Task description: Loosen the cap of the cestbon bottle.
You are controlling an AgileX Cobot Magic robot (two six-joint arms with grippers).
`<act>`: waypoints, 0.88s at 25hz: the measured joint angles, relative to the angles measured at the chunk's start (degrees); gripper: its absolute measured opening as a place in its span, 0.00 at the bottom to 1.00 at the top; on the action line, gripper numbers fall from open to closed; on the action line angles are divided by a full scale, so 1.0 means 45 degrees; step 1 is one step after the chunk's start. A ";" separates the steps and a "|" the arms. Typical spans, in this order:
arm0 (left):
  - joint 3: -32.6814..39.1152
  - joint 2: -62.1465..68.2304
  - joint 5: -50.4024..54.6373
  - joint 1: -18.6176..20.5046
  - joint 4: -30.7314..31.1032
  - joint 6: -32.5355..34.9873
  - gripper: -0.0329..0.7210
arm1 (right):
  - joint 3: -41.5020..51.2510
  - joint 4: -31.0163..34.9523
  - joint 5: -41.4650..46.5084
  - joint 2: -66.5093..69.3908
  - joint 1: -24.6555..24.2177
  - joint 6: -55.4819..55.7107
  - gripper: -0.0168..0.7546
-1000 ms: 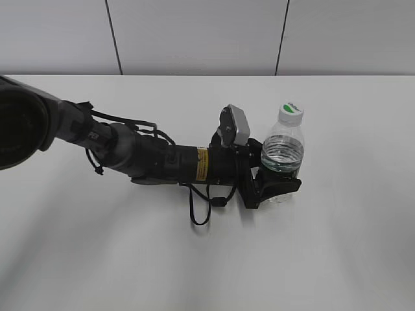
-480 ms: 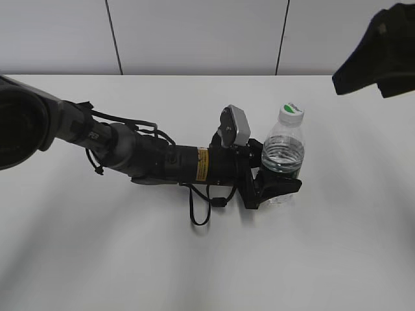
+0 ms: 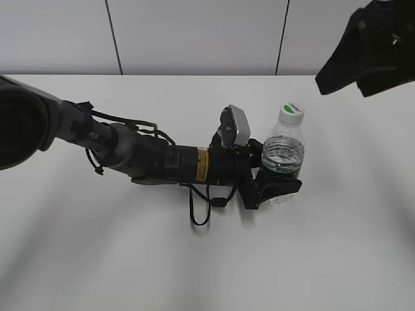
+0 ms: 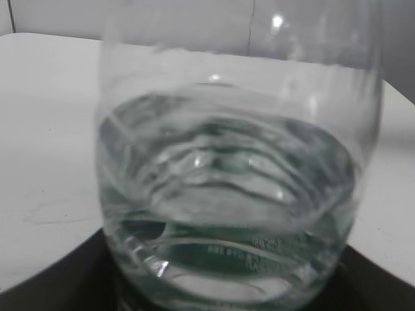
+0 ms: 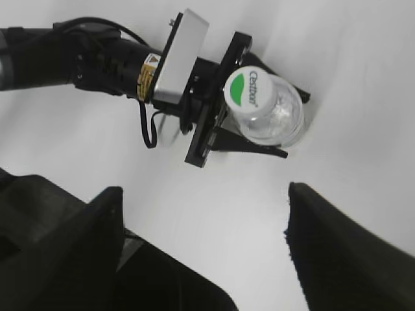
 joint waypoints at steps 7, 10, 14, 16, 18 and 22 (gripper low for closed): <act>0.0000 0.0000 -0.0005 0.0000 0.0004 0.0000 0.72 | -0.0088 0.0128 0.0706 0.1374 0.0000 0.0691 0.79; 0.0000 0.0000 -0.0005 0.0000 0.0004 0.0000 0.72 | -0.0866 0.0004 0.1208 0.2017 0.0221 0.1109 0.79; 0.0000 0.0000 -0.0015 0.0000 0.0004 0.0000 0.72 | -0.2680 -0.0968 0.1358 0.3009 0.1093 0.2110 0.79; 0.0000 0.0000 -0.0015 0.0000 0.0015 0.0000 0.72 | -0.3295 -0.1658 0.1358 0.3410 0.1595 0.2628 0.79; 0.0000 0.0000 -0.0015 0.0000 0.0015 0.0000 0.72 | -0.3607 -0.2117 0.1376 0.3761 0.1919 0.3074 0.79; 0.0000 0.0000 -0.0015 0.0000 0.0015 0.0000 0.72 | -0.3641 -0.2433 0.1415 0.4389 0.2075 0.3445 0.79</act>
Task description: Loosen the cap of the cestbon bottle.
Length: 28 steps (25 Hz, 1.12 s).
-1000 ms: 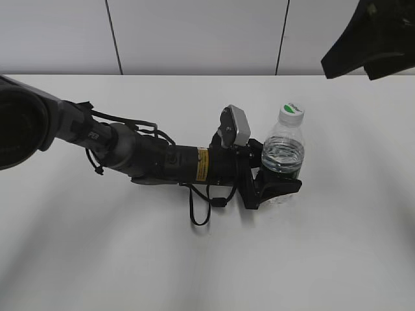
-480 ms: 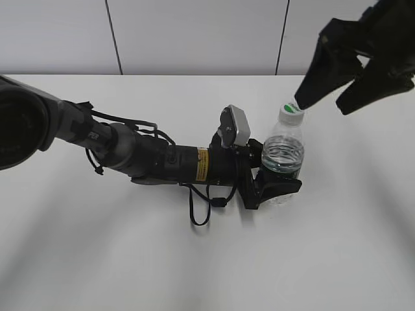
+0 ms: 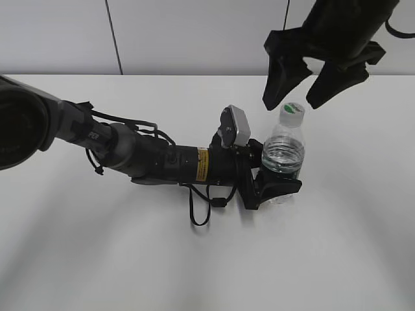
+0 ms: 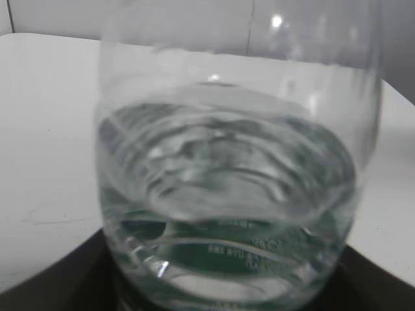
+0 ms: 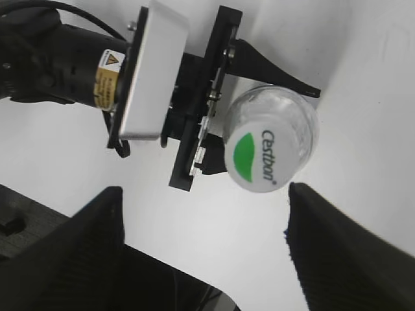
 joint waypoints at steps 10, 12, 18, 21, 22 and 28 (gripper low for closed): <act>0.0000 0.0000 -0.0015 0.0000 0.0026 0.0000 0.71 | -0.0004 -0.0856 0.0012 0.1042 0.0004 0.0222 0.78; 0.0000 0.0000 -0.0015 0.0000 0.0026 0.0000 0.71 | -0.0014 -0.0868 0.0012 0.1068 0.0004 0.0222 0.77; 0.0000 0.0000 -0.0015 0.0000 0.0037 0.0000 0.71 | -0.0729 -0.0869 0.0003 0.1068 -0.0011 0.0241 0.66; 0.0000 0.0000 -0.0015 0.0000 0.0037 0.0000 0.71 | -0.1021 -0.0881 0.0016 0.1078 -0.0036 0.0241 0.66; 0.0000 0.0000 -0.0003 0.0000 0.0037 0.0000 0.71 | -0.1034 -0.0881 0.0016 0.1129 -0.0036 0.0241 0.65; 0.0000 0.0000 -0.0011 0.0000 0.0037 0.0000 0.71 | -0.1046 -0.0881 0.0016 0.1737 -0.0036 0.0241 0.65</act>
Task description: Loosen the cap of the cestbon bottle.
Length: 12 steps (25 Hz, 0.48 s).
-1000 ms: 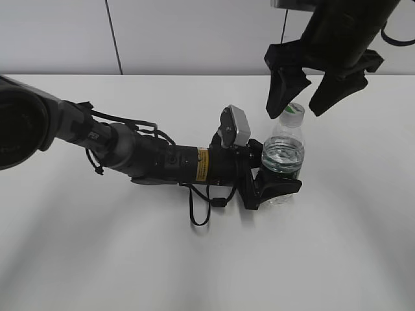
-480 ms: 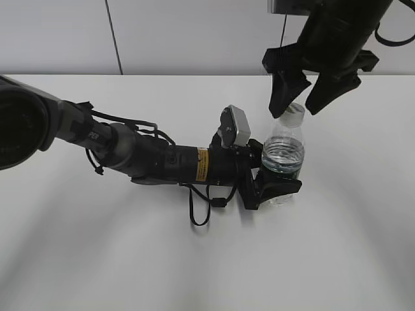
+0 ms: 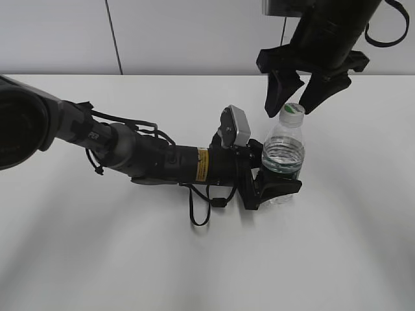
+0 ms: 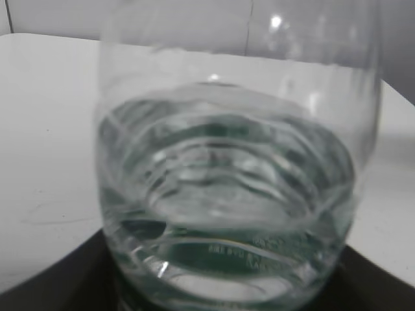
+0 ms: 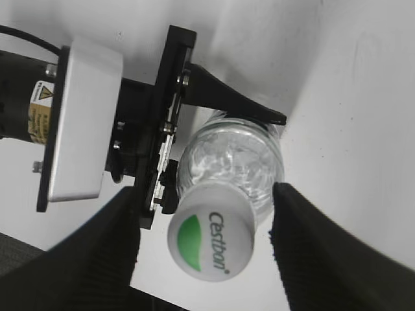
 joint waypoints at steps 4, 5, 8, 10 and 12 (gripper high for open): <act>0.0000 0.0000 0.0000 0.0000 0.0000 0.0000 0.71 | 0.0000 0.0012 0.0000 0.0030 0.0000 0.0022 0.64; 0.0000 0.0000 0.0000 0.0000 0.0000 0.0000 0.71 | 0.0000 0.0012 0.0000 0.0030 0.0000 0.0022 0.62; 0.0000 0.0000 0.0000 0.0000 0.0009 0.0000 0.71 | 0.0000 0.0024 0.0000 0.0030 0.0000 0.0022 0.48; 0.0000 0.0000 0.0000 0.0000 0.0009 0.0000 0.71 | 0.0000 -0.0027 0.0012 0.0030 0.0000 -0.0077 0.41; 0.0000 0.0000 0.0000 0.0000 0.0009 0.0000 0.71 | 0.0000 -0.0027 0.0022 0.0030 0.0000 -0.0176 0.41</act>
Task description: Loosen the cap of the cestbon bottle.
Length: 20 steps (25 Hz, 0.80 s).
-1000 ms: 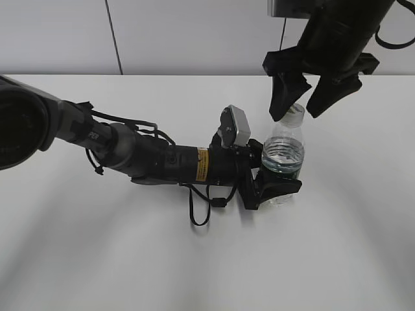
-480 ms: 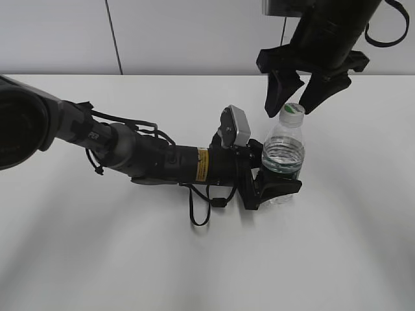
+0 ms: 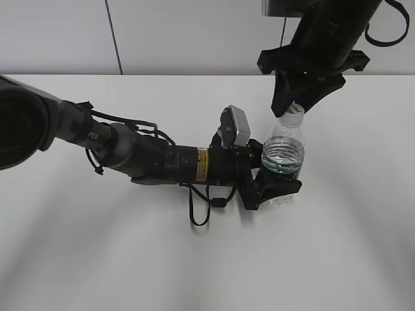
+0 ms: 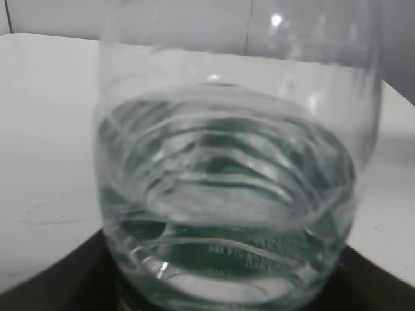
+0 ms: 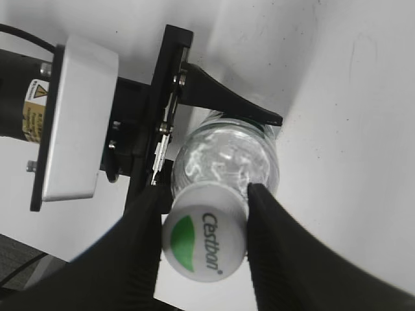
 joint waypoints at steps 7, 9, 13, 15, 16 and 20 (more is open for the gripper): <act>0.0000 0.0000 -0.0004 0.0000 0.0004 0.0000 0.71 | 0.0000 0.0022 0.0000 0.0000 -0.0012 -0.2051 0.41; 0.0000 0.0000 -0.0004 0.0000 0.0004 0.0000 0.71 | 0.0000 0.0037 0.0000 0.0000 -0.0012 -0.3996 0.41; 0.0000 0.0000 -0.0004 0.0000 0.0018 0.0014 0.71 | 0.0000 0.0144 0.0058 0.0000 -0.0012 -0.8817 0.41; 0.0000 0.0000 0.0007 0.0000 0.0029 0.0014 0.71 | -0.0011 0.0200 0.0084 0.0000 -0.0012 -1.0427 0.41; 0.0000 0.0000 0.0007 0.0000 0.0029 0.0014 0.71 | -0.0011 0.0214 0.0095 0.0000 -0.0012 -1.0697 0.41; 0.0000 0.0000 0.0007 0.0000 0.0029 0.0014 0.71 | -0.0011 0.0209 0.0098 0.0000 -0.0012 -0.9717 0.55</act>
